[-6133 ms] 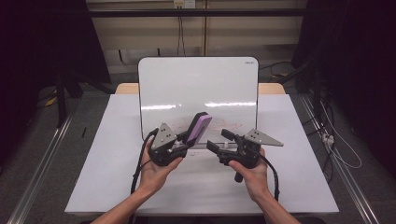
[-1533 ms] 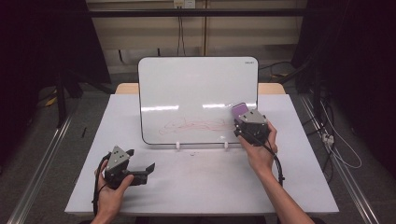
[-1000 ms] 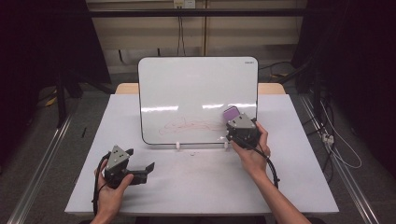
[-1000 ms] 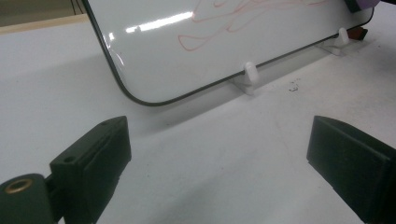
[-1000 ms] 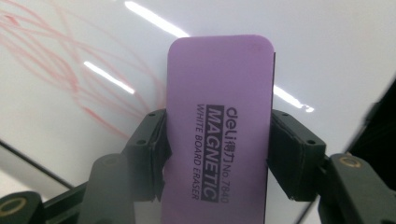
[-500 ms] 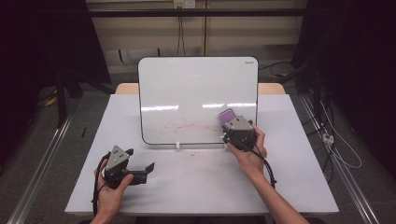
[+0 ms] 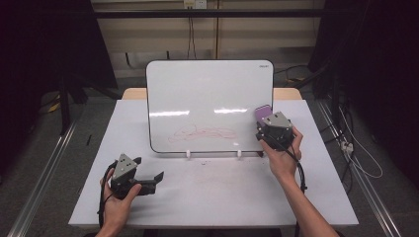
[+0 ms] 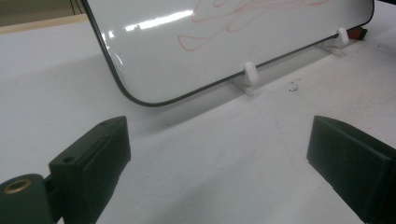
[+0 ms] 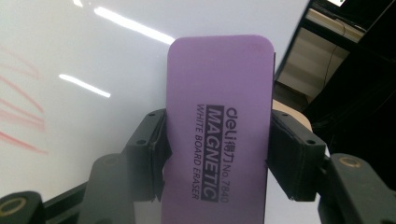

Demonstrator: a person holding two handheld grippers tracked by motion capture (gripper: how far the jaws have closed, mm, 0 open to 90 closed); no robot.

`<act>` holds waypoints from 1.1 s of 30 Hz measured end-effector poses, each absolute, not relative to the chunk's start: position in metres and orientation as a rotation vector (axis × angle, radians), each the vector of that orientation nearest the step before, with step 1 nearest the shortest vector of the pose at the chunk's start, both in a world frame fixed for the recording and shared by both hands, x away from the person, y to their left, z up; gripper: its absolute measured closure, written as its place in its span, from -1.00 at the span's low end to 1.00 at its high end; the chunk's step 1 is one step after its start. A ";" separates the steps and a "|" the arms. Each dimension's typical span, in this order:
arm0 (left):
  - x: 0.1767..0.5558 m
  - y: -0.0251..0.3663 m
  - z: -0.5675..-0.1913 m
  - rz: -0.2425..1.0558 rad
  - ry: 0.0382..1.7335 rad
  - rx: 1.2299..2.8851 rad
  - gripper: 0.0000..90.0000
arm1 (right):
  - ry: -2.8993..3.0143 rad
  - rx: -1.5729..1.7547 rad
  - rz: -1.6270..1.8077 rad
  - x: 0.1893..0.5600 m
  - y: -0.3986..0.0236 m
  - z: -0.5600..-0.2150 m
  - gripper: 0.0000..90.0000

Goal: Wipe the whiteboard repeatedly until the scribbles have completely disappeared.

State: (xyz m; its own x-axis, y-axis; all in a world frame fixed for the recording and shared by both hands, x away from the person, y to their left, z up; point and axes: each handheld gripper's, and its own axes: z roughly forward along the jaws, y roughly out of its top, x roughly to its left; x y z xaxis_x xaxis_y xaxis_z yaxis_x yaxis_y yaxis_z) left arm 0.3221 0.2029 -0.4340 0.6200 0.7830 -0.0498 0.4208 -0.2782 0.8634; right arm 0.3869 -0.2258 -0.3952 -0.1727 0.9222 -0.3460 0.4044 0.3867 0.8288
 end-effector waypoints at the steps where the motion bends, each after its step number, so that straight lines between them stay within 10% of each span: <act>1: 0.322 0.203 -0.434 0.489 0.958 1.911 -0.86 | 1.756 1.154 0.723 0.386 -0.224 -0.397 -0.07; 33: 0.322 0.204 -0.434 0.480 0.958 1.910 -0.86 | 1.802 1.107 0.821 0.387 -0.184 -0.404 -0.07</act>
